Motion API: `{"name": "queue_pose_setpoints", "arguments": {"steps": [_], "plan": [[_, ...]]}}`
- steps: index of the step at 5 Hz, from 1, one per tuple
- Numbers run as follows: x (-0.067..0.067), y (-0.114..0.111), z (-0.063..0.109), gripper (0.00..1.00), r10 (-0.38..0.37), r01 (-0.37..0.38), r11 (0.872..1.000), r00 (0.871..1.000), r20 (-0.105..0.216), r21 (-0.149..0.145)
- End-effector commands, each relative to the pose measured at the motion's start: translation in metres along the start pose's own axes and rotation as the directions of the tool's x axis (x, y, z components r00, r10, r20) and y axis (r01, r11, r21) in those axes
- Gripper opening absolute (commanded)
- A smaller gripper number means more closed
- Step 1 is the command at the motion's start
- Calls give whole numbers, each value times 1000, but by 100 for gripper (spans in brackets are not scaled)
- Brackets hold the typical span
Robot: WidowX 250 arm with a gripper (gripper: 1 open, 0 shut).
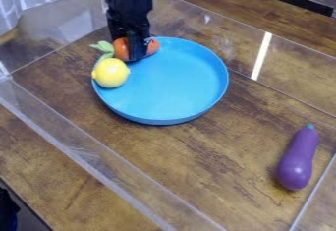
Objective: Remove the carrot from the blue tray and put it on the table
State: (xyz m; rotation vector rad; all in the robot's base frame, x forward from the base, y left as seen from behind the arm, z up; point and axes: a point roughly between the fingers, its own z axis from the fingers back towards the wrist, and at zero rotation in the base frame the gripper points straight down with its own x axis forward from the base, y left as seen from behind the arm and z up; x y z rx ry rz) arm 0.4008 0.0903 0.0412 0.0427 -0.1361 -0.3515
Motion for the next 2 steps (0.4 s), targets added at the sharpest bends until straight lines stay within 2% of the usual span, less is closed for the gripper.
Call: {"name": "queue_pose_setpoints", "arguments": {"steps": [1, 2], "plan": [[4, 17, 21, 0, 15, -17, 999, 999, 52, 36], [4, 19, 24, 0, 13, -15, 999, 998, 58, 38]]}}
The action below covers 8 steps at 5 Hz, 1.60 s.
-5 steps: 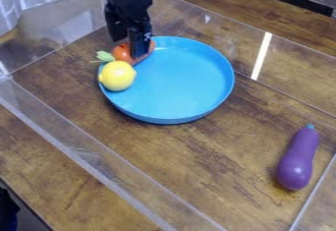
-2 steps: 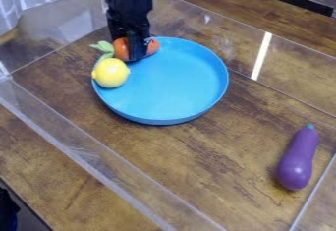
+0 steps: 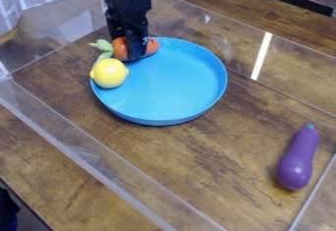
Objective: Remove the carrot from the blue tray and put it on the table
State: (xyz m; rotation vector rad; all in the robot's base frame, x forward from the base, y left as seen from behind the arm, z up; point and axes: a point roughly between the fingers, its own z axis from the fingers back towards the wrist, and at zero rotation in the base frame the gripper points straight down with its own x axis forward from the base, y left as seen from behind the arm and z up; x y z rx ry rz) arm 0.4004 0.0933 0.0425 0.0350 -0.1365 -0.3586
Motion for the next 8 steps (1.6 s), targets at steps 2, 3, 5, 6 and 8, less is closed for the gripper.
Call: {"name": "queue_pose_setpoints", "arguments": {"steps": [2, 3, 5, 6, 8], "plan": [[5, 21, 35, 0, 23, -27, 997, 998, 55, 68], [6, 23, 41, 0, 22, -27, 996, 998, 55, 79], [5, 25, 42, 100, 18, -22, 996, 999, 49, 91], [4, 26, 36, 100, 15, -19, 996, 999, 44, 89], [5, 29, 16, 100, 21, -23, 997, 999, 32, 76]]}}
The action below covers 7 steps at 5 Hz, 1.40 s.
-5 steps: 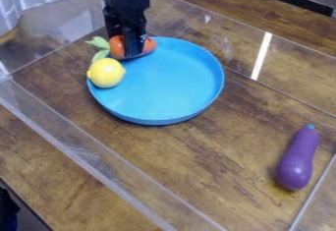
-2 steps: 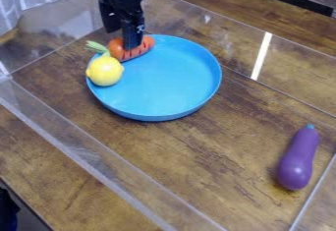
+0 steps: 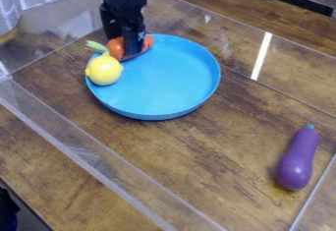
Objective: Remove the carrot from the blue tray and put it on the table
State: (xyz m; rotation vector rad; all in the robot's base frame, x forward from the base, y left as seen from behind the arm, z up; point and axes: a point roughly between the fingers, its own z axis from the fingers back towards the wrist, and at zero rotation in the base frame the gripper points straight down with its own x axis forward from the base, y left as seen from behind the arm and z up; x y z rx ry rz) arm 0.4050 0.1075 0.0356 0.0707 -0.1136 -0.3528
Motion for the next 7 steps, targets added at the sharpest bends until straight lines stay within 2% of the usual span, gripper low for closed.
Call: {"name": "queue_pose_setpoints", "arguments": {"steps": [1, 7], "plan": [[6, 15, 21, 0, 11, -14, 999, 998, 55, 47], [4, 13, 38, 0, -13, 9, 997, 999, 42, 81]]}}
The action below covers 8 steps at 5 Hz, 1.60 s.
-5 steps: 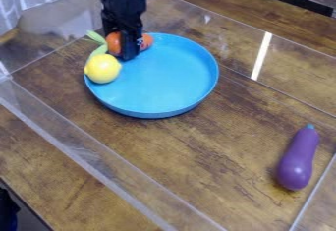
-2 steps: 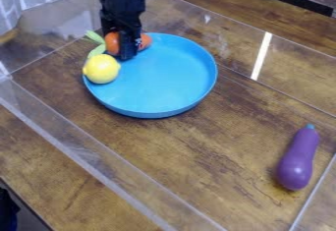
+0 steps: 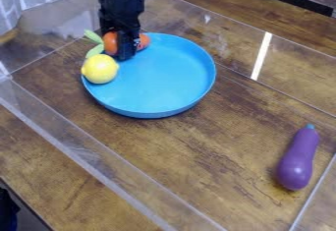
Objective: Remove the carrot from the blue tray and put it on the table
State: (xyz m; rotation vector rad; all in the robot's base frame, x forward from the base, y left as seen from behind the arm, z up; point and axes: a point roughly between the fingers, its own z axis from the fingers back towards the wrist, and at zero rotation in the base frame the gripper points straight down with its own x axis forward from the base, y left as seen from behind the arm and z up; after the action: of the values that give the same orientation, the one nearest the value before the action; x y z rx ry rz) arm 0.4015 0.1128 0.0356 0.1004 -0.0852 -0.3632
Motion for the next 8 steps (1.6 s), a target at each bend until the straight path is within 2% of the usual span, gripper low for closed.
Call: {"name": "queue_pose_setpoints", "arguments": {"steps": [1, 5, 7, 8], "plan": [[8, 10, 39, 0, -2, -3, 998, 997, 73, 64], [11, 9, 41, 0, -21, 16, 996, 998, 61, 82], [2, 16, 57, 0, 1, -9, 995, 997, 71, 98], [-7, 25, 63, 0, 29, -36, 994, 997, 66, 106]]}}
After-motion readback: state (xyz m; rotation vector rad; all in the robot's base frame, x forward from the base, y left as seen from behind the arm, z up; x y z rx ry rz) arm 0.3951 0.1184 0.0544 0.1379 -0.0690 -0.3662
